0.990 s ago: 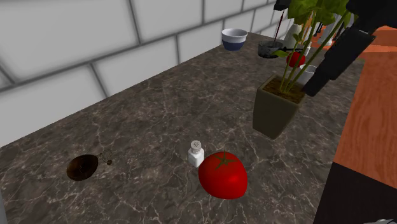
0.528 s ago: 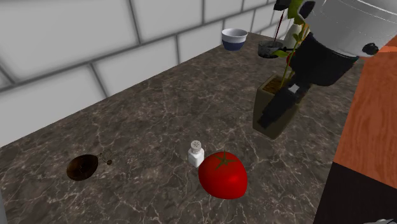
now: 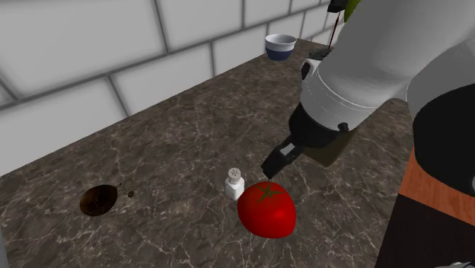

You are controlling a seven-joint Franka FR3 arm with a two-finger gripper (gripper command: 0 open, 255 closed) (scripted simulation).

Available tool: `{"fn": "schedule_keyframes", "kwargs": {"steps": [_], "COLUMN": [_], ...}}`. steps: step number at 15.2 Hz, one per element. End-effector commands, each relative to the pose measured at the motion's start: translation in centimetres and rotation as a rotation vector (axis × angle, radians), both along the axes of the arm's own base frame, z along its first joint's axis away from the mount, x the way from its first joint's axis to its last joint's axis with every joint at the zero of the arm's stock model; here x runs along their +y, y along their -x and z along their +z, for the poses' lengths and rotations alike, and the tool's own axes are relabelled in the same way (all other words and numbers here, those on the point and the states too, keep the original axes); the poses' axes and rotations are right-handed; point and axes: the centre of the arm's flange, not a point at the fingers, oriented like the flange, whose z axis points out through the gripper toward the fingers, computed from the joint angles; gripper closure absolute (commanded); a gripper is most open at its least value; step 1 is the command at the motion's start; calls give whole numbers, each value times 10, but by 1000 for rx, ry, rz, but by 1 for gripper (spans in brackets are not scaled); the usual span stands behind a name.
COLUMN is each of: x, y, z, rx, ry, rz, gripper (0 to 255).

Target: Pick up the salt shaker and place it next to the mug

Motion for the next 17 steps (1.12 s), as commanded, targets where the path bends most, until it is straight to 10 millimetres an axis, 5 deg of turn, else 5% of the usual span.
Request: {"fn": "schedule_keyframes", "kwargs": {"steps": [1,8,17], "x": [11,40,40], "y": [-14,-64,-82], "z": [-22,-94,-138], "rx": [-13,-51,-54], "ry": [4,28,30], "rz": [-11,-49,-53], "gripper": [0,0,0]}}
